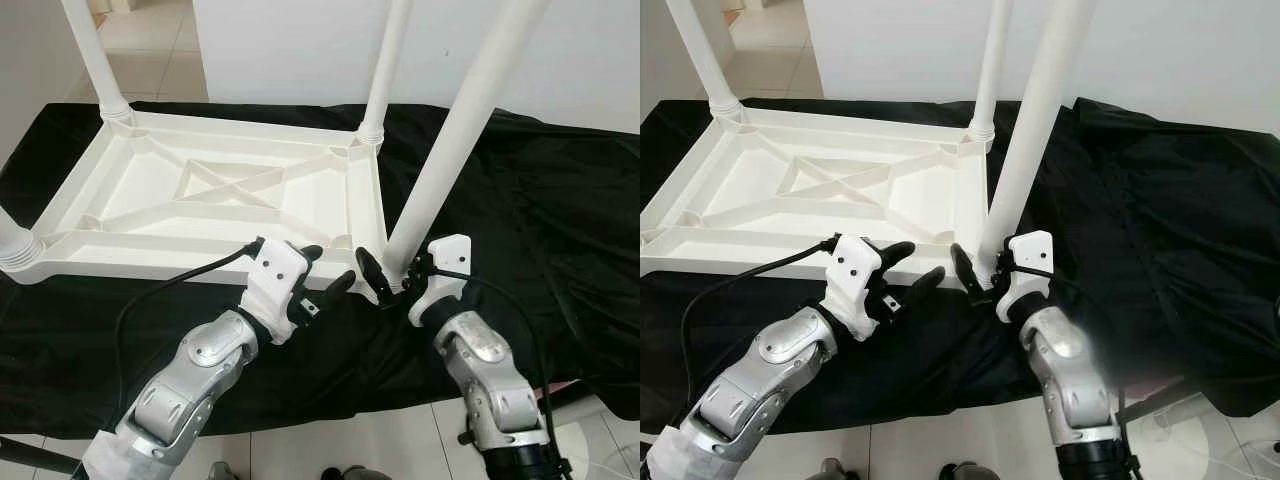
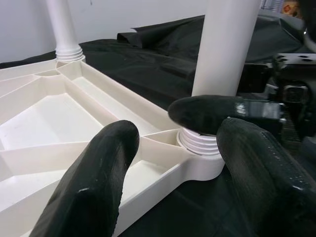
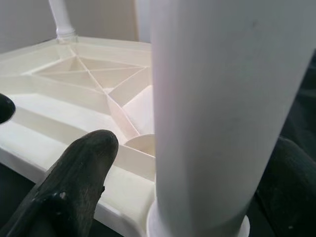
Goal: Building children table
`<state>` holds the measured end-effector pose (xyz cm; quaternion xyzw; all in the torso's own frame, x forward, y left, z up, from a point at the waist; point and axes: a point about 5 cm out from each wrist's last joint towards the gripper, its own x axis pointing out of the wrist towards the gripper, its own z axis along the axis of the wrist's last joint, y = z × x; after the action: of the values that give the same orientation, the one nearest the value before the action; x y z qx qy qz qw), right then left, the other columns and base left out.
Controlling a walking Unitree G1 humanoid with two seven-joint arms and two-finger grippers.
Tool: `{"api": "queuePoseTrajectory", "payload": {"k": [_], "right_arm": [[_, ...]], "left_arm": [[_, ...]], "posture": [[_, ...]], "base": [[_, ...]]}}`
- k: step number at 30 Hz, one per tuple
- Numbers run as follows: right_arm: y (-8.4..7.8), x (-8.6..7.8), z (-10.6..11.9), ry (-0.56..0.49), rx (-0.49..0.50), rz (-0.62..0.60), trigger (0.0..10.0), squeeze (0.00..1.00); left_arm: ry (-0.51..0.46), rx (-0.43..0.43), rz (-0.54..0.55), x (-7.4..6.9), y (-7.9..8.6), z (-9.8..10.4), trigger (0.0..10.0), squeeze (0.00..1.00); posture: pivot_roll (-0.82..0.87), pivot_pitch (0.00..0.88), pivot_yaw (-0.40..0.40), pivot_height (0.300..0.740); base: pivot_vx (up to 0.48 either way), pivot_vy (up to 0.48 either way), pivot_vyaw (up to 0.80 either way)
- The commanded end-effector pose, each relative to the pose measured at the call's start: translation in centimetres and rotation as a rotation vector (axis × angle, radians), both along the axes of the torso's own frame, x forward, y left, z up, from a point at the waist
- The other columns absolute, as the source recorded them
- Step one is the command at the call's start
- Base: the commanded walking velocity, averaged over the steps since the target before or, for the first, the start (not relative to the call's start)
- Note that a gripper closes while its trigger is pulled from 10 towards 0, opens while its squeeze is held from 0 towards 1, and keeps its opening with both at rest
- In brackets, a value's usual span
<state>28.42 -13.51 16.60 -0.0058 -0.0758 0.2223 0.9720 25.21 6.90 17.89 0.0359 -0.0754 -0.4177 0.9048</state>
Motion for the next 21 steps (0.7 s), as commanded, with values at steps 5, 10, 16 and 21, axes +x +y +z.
{"api": "queuePoseTrajectory", "payload": {"k": [5,10,16,21], "right_arm": [[-0.2,0.8,-0.5,0.015,-0.049,0.09,10.0,0.0],[-0.1,1.4,-0.9,0.006,-0.102,0.128,10.0,0.0],[0.2,1.4,-1.0,-0.003,-0.108,0.187,10.0,0.0],[-0.5,1.3,-1.3,0.0,-0.12,0.17,0.0,0.0]], "left_arm": [[-0.033,0.021,-0.055,-0.2,-0.3,-0.2,10.0,0.0],[-0.037,0.024,-0.046,0.0,0.0,-0.4,10.0,0.0],[-0.026,0.015,-0.036,0.1,-0.2,-0.7,10.0,0.0],[-0.028,0.018,-0.05,-0.2,-0.6,-1.0,10.0,0.0]], "posture": [[-0.06,0.094,-0.056,0.74],[-0.05,0.095,-0.058,0.74],[-0.05,0.097,-0.057,0.74],[-0.06,0.102,-0.053,0.74]], "base": [[0.0,0.0,0.0],[0.0,0.0,0.0],[0.0,0.0,0.0],[0.0,0.0,0.0]]}}
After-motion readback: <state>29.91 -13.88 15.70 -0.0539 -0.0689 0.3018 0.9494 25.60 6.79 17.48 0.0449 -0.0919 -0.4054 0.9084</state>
